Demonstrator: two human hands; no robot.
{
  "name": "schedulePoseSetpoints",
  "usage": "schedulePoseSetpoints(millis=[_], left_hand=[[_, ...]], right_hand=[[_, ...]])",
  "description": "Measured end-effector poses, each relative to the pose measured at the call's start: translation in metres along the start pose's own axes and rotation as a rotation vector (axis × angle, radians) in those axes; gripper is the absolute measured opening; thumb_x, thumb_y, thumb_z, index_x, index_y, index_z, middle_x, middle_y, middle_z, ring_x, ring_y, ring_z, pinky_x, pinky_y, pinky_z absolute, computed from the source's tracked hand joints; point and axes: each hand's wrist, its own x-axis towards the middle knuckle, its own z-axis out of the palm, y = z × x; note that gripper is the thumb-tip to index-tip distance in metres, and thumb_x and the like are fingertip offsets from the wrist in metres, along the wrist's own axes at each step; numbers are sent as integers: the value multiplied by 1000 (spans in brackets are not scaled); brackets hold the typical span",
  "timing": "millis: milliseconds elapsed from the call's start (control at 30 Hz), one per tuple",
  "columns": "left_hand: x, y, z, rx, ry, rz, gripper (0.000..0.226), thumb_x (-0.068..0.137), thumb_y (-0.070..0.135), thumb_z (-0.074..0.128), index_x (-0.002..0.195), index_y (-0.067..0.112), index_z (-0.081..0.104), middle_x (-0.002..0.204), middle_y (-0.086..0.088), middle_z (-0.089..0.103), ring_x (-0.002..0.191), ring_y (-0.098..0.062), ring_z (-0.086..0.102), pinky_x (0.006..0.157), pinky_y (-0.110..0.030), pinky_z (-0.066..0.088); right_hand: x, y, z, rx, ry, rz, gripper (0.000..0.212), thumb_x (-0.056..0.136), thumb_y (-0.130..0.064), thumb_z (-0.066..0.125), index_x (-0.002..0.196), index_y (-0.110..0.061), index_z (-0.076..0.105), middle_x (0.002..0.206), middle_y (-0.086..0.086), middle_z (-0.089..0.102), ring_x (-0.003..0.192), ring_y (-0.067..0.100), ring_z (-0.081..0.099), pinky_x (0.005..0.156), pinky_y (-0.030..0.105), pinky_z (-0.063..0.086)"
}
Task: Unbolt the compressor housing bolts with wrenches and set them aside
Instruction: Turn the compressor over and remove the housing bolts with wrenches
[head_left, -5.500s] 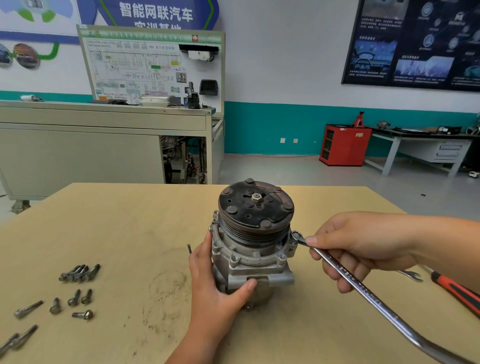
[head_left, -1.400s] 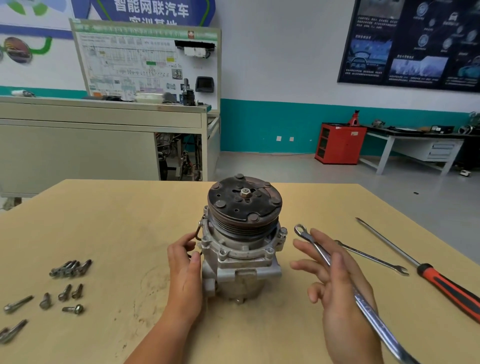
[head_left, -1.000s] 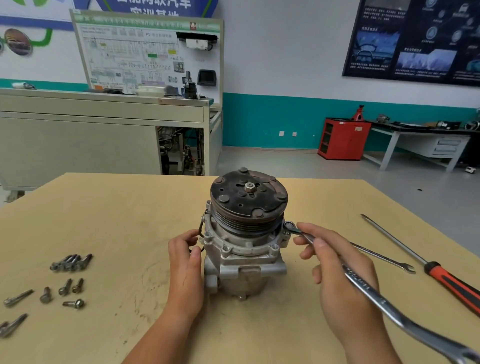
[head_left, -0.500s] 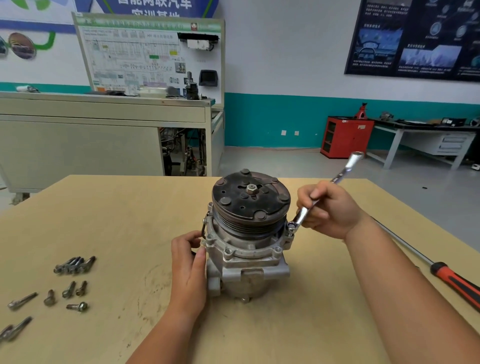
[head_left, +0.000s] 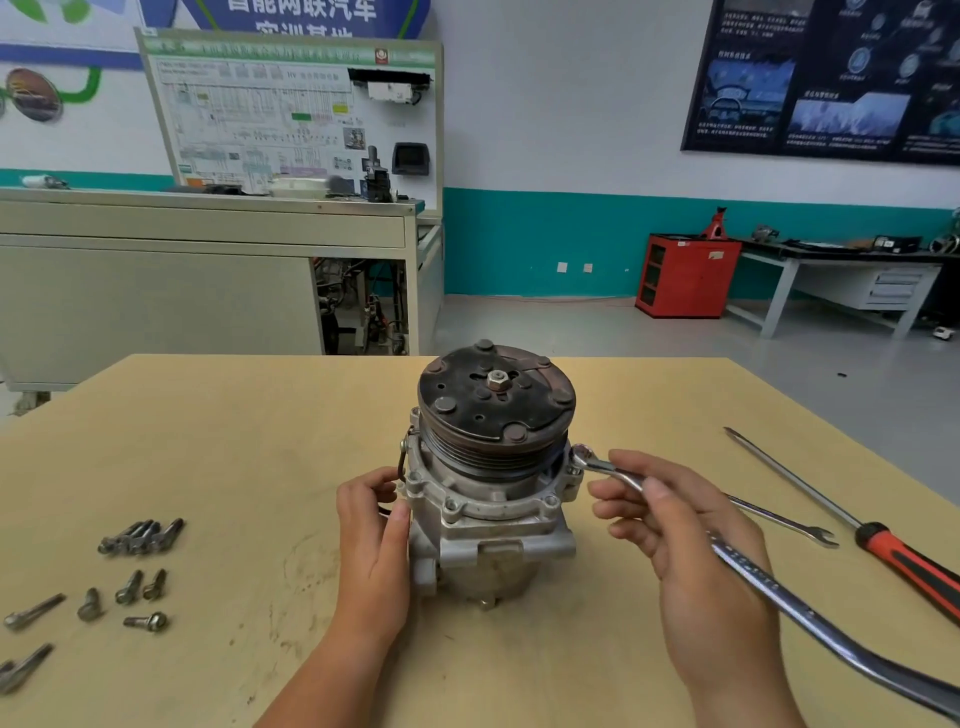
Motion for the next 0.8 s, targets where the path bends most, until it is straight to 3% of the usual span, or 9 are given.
schedulePoseSetpoints(millis=[167,267,333,400,467,533,600,667,800], left_hand=[[-2,3,0,-70,-46,14,44,77,56,36,115,34,43,117,4,46,113,-2,44,92,-8,32],[-5,4,1,-92,-74,56,53,75,56,39,124,36,36,126,2,43,118,-6,42,99,-18,34],[-7,5,2,-88,-101,73,61,72,56,41,129,37,31,133,5,38,122,-4,40,100,-24,35],[-8,5,4,-81,-131,78,68,70,56,43,133,37,27,137,5,35,124,2,37,101,-18,33],[-7,6,4,-87,-156,67,71,69,55,44,135,35,26,140,3,34,126,6,37,98,-7,30],[-7,7,6,-104,-170,57,71,70,54,45,136,34,27,142,3,35,127,6,38,97,-5,29],[-7,8,7,-110,-163,57,68,73,54,44,136,34,28,143,5,36,127,6,38,99,-7,30],[-7,9,7,-109,-142,43,64,75,56,42,135,35,29,143,3,37,128,3,37,104,-14,30],[-7,10,8,-88,-129,19,62,77,56,40,134,36,28,141,5,34,126,6,34,102,-12,28]], right_hand=[[1,-1,6,-104,28,-37,28,92,-3,49,85,-18,72,75,4,72,65,11,64,59,18,52],[9,-3,4,-105,10,-43,25,87,-3,57,75,-18,72,70,4,71,61,8,62,54,17,50],[19,-6,4,-113,-27,-22,26,77,-11,51,65,-16,73,63,6,69,56,8,60,52,17,48],[32,-7,-1,-110,-79,16,34,78,-7,44,62,-14,73,57,7,65,51,9,55,49,18,47],[50,-5,-9,-34,-160,122,47,82,4,36,55,-12,71,50,7,60,46,10,51,44,20,44],[73,-1,-16,74,-307,256,37,77,-8,44,48,-11,66,45,6,54,41,10,46,41,20,38],[94,5,-13,166,-459,375,21,51,-30,71,44,-13,62,43,5,49,38,10,40,39,15,33],[110,12,-5,201,-563,452,36,28,-38,79,42,-13,58,39,4,45,34,9,37,36,12,29],[130,18,9,194,-726,456,33,35,-39,76,41,-14,56,33,-1,40,30,6,33,37,12,26]])
